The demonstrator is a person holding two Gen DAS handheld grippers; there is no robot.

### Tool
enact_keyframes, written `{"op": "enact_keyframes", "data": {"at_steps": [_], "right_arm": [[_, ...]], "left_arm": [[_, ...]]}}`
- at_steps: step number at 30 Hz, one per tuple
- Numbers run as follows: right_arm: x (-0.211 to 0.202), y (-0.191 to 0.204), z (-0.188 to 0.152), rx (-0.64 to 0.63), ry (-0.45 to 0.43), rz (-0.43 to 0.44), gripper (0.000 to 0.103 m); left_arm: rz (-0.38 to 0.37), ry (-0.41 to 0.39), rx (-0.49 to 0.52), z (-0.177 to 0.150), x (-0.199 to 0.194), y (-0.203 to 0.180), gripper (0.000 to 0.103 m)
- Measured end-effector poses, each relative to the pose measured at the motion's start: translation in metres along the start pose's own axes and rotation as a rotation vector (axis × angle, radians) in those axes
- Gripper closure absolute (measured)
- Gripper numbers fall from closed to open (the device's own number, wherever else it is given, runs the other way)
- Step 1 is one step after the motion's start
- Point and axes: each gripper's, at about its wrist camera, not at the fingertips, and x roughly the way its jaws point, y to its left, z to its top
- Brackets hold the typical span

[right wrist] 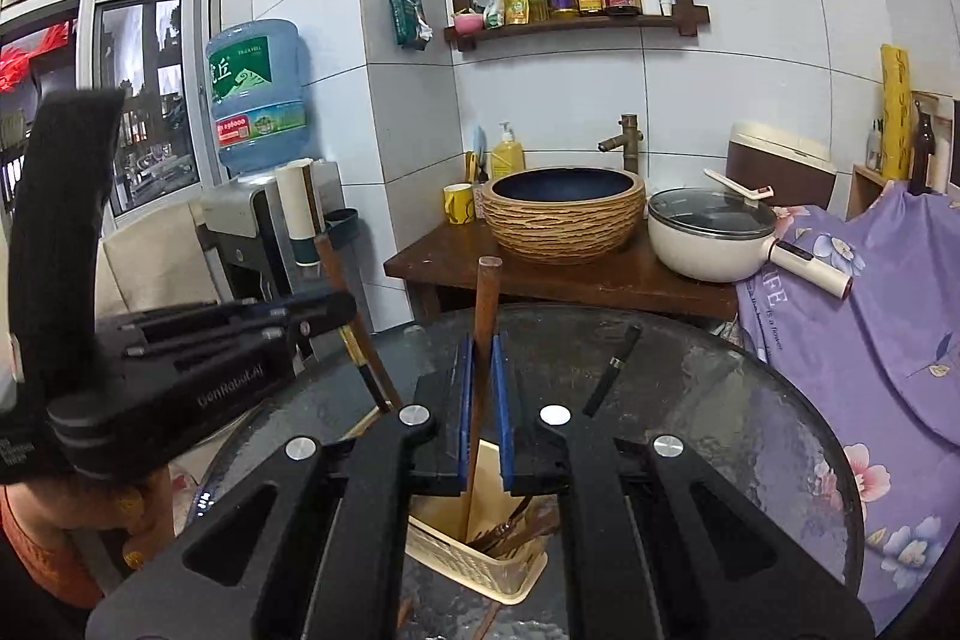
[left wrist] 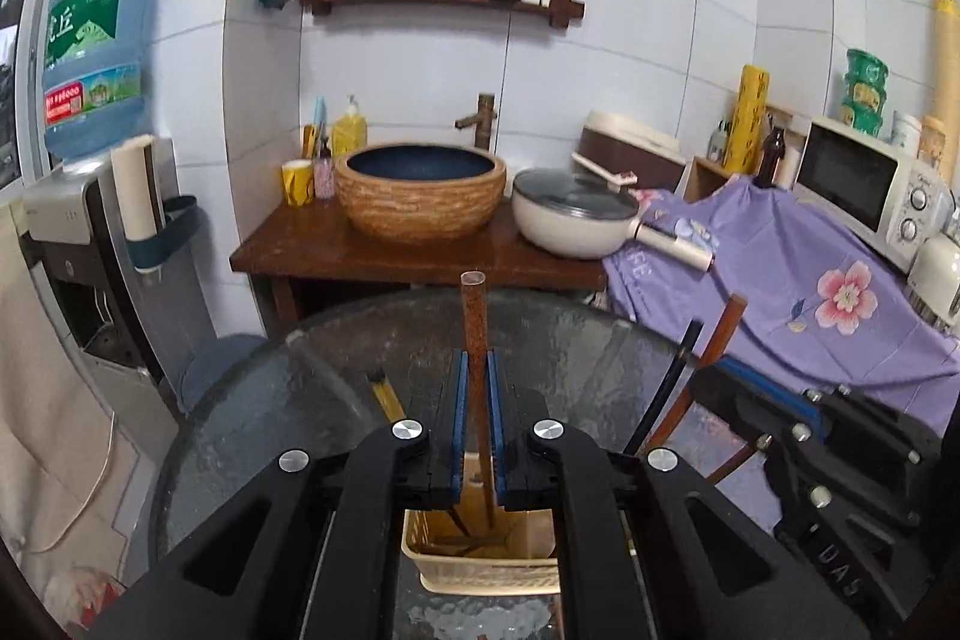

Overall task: Organize utensils
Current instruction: 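Lift both wooden chopsticks over the cream holder and drop them in, then lower the left tool onto a wooden chopstick while the right tool closes on another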

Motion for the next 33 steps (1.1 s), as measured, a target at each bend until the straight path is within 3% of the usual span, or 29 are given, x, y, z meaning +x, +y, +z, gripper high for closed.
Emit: {"op": "enact_keyframes", "data": {"at_steps": [8,10,11,12,13,18,21,26,29,33], "right_arm": [[0.009,-0.002,-0.015,-0.009,0.012,-0.014,0.093],[0.008,0.000,-0.019,-0.028,0.005,-0.025,0.075],[0.003,0.001,-0.022,-0.033,-0.018,-0.037,0.051],[-0.003,0.002,-0.024,-0.038,-0.046,-0.034,0.036],[-0.008,0.003,-0.026,-0.045,-0.068,-0.046,0.035],[-0.041,0.016,-0.044,-0.128,-0.137,-0.083,0.035],[-0.063,0.022,-0.064,-0.142,-0.155,-0.069,0.034],[-0.063,0.022,-0.104,-0.089,-0.040,-0.050,0.034],[-0.042,0.016,-0.141,-0.056,0.094,-0.077,0.034],[-0.013,0.006,-0.184,0.006,0.263,-0.086,0.039]], "left_arm": [[-0.009,0.063,-0.003,-0.028,0.025,0.004,0.096],[0.000,0.055,0.000,-0.031,0.024,0.006,0.096],[0.001,0.052,0.000,-0.033,0.021,0.007,0.094],[-0.002,0.048,-0.003,-0.035,0.019,0.008,0.087],[-0.006,0.040,-0.007,-0.037,0.016,0.009,0.083],[0.016,-0.045,-0.045,-0.057,-0.019,0.022,0.039],[0.049,-0.072,-0.057,-0.077,-0.037,0.029,0.030],[0.083,0.000,-0.086,-0.122,-0.041,0.041,0.025],[0.119,0.086,-0.110,-0.158,-0.033,0.047,0.025],[0.102,0.174,-0.116,-0.193,-0.022,0.047,0.025]]}}
